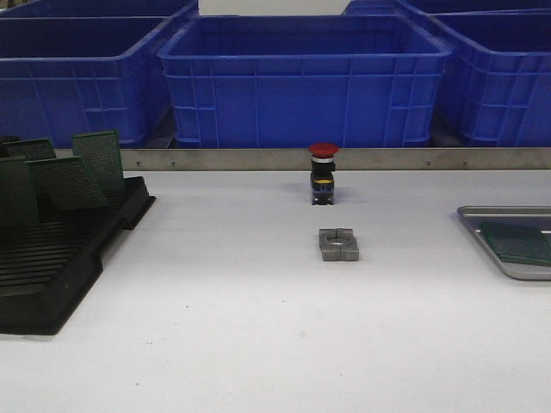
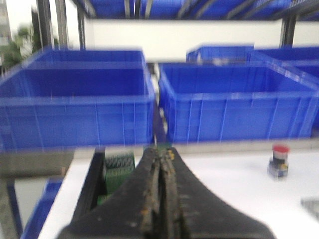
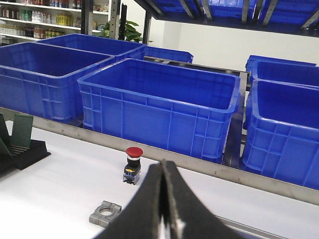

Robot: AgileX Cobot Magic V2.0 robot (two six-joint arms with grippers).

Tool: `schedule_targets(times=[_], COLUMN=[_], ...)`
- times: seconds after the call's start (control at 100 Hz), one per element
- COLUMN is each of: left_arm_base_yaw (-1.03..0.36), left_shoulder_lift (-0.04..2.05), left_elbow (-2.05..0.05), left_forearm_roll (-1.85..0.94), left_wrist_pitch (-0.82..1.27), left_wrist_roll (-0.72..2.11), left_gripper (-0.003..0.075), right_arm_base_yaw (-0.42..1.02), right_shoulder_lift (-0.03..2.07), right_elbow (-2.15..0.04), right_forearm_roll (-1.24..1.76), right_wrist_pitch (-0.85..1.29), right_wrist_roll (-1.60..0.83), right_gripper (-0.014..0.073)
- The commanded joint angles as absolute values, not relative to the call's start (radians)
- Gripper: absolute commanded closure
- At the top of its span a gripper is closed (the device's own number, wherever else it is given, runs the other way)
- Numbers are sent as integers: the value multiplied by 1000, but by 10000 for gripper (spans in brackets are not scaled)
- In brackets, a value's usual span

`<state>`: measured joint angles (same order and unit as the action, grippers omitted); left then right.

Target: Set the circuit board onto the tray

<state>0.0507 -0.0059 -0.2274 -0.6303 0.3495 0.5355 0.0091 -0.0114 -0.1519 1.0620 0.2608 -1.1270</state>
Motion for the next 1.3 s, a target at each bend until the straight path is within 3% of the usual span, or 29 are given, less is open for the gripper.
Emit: schedule_targets(times=[0.0, 0.34, 0.46, 1.289], left_arm_base_yaw=[53, -16, -47, -40], left_shoulder_lift=[-32, -34, -35, -35], left_elbow=[-246, 49, 49, 47], left_forearm_roll=[-349, -18, 11, 12], left_wrist_pitch=[346, -95, 10, 20], left_wrist_roll=[263, 25, 0, -18], left_gripper=[741, 741, 741, 741], right_arm_base_yaw=[8, 8, 8, 8], right_shoulder_lift=[-10, -10, -10, -10], right_elbow=[-178, -178, -178, -178], right_forearm_roll=[1090, 1090, 1090, 1091], right_wrist_pitch=[228, 230, 232, 241], right_wrist_roll=[-1136, -1136, -1136, -1136], right_gripper=[706, 706, 706, 706])
